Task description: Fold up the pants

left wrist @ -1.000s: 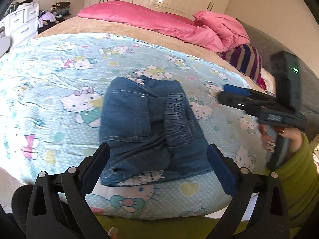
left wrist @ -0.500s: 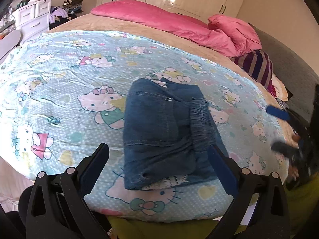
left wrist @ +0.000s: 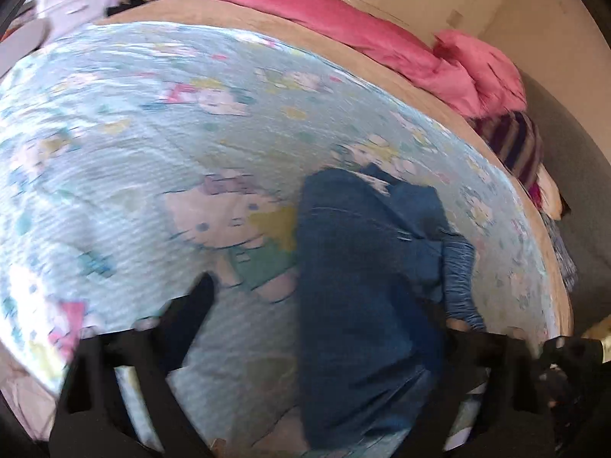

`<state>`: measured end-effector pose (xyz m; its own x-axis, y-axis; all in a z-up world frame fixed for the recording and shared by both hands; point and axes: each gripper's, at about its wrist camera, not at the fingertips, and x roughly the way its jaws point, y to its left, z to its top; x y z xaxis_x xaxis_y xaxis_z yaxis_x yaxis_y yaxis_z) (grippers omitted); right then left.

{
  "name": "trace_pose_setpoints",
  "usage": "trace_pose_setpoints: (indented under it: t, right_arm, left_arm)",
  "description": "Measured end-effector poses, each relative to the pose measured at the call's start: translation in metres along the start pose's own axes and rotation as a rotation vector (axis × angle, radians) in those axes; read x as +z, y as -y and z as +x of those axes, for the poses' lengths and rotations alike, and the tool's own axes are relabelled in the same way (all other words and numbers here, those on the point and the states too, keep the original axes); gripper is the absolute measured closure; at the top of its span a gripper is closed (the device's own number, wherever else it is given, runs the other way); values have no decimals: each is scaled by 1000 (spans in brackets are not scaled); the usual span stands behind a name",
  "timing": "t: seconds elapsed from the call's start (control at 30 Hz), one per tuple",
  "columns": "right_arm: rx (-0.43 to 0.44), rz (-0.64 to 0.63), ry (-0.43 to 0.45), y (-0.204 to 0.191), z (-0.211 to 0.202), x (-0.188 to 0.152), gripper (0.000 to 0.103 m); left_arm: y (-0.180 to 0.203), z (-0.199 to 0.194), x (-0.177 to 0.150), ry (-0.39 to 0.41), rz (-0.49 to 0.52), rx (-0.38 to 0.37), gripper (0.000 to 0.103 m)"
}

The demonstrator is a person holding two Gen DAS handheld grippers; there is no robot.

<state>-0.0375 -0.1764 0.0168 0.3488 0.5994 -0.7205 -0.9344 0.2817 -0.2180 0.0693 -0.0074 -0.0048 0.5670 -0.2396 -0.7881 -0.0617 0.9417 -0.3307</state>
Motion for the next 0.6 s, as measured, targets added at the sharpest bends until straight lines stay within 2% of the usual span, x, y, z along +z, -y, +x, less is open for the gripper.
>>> trace_pose_setpoints:
  t: [0.07,0.1,0.17,0.23,0.3,0.4,0.5,0.53,0.57,0.6]
  right_arm:
    - [-31,-13,-14,2,14,5,61]
    - [-22,0,-24,6,22,4,75]
    - [88,38,-76,9,33,-3,95]
    - [115,6,-97,1,34,-14,94]
    - [133,22,-92,-3,36,-21,82]
    - [153,74,-80,-3,32,-21,73]
    - [185,143,-27,10,8,-16,70]
    - [185,173,-9,16,-2,-16,70]
    - [172,221,12,28,-15,-18,62]
    - [151,262,28,38,-24,-21,47]
  left_arm:
    - [9,12,4,-16,37,14,27]
    - [10,16,4,-18,45,23,27]
    - [10,26,5,-27,48,25,27]
    - [7,34,2,-34,42,21,27]
    - [4,38,0,-30,40,12,23]
    - [4,41,-1,-13,40,4,22]
    - [4,35,-3,14,44,0,19]
    - [3,30,-4,29,39,-5,12]
    - [2,27,-5,40,33,-11,10]
    - [1,24,-5,51,27,-18,10]
